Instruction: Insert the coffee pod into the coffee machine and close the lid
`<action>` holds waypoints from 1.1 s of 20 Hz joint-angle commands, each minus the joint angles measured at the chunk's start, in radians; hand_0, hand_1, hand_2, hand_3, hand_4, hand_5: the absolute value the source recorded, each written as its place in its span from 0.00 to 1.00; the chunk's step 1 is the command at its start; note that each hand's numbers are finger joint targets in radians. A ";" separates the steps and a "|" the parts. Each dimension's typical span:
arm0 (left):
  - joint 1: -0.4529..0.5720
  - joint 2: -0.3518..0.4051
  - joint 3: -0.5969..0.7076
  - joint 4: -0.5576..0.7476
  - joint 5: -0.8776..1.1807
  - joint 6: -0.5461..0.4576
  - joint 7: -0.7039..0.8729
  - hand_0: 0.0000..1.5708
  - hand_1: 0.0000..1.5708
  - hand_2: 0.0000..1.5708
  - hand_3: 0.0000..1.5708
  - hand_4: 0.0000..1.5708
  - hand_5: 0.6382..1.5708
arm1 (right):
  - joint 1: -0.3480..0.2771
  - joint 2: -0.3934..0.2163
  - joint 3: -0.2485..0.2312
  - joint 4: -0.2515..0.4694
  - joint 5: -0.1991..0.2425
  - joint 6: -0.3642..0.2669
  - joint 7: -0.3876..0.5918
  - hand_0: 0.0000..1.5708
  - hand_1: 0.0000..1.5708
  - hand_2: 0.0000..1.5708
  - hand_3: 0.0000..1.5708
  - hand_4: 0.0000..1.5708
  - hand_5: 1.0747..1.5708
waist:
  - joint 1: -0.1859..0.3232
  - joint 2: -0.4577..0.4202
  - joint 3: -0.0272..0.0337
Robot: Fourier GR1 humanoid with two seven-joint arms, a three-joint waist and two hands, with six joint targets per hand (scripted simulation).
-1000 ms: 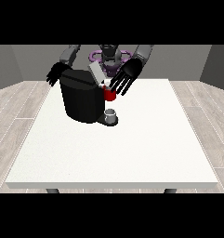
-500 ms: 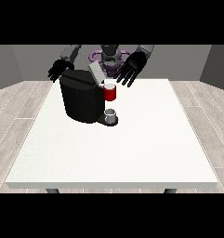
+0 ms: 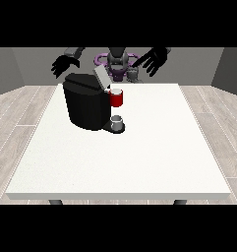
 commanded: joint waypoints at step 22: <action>0.427 -0.248 0.124 -0.184 0.367 -0.107 -0.039 0.00 0.00 0.00 0.00 0.09 1.00 | -0.097 -0.071 0.125 -0.115 0.075 0.117 0.150 0.00 0.00 0.00 0.00 0.14 1.00 | 0.256 -0.174 0.0009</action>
